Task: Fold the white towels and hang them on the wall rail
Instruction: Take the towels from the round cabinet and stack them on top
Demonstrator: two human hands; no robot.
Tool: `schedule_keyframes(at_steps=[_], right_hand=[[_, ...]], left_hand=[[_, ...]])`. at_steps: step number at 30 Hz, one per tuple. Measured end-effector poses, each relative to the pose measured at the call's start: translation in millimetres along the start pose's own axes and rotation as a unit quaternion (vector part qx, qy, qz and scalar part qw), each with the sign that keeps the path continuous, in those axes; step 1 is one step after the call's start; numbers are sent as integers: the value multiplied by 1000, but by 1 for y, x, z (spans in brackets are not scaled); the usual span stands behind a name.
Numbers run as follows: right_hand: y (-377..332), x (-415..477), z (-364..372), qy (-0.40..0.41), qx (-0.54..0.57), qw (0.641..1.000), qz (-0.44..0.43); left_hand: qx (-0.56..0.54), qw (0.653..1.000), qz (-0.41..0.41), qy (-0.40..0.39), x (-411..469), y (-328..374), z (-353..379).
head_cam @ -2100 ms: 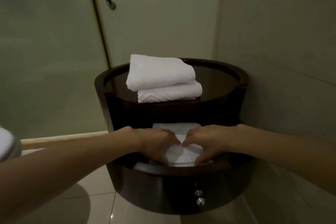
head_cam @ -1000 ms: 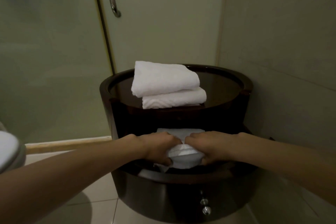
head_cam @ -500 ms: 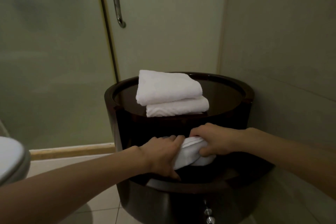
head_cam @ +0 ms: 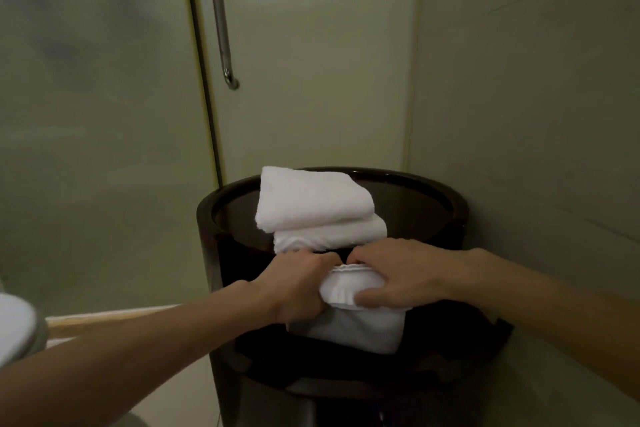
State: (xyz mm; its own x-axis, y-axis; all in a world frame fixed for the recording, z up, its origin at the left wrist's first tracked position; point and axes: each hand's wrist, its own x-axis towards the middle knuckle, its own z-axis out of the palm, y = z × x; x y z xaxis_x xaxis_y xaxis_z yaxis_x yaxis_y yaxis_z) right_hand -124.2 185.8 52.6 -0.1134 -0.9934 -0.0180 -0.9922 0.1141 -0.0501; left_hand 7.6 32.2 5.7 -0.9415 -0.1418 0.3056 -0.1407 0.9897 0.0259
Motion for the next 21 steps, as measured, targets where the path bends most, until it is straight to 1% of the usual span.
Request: schedule_keyframes(at_steps=[4,6,8,9,11,16,19,21], right_hand=[[-15,-2,-2,48,-76,996,-5],[-17,0,-4,79,-107,991,-9],[-16,2,-8,108,-125,986,-14],[-15,4,-11,120,-124,985,-15],[-14,6,-19,135,-113,984,-15],[-10,14,-52,179,-97,979,-12],[-9,18,-84,229,-69,971,-27],[-9,21,-110,264,-52,963,-30]], left_hand=[[-33,999,0,27,5,1,-16],[-38,999,-15,36,9,0,-24],[-61,997,-49,23,11,1,-35],[-58,997,-53,19,13,1,-42],[-42,998,-33,22,15,1,-57],[-65,998,-22,4,27,-3,-104],[-77,997,-25,4,42,-5,-141],[-85,996,-29,20,52,-6,-171]])
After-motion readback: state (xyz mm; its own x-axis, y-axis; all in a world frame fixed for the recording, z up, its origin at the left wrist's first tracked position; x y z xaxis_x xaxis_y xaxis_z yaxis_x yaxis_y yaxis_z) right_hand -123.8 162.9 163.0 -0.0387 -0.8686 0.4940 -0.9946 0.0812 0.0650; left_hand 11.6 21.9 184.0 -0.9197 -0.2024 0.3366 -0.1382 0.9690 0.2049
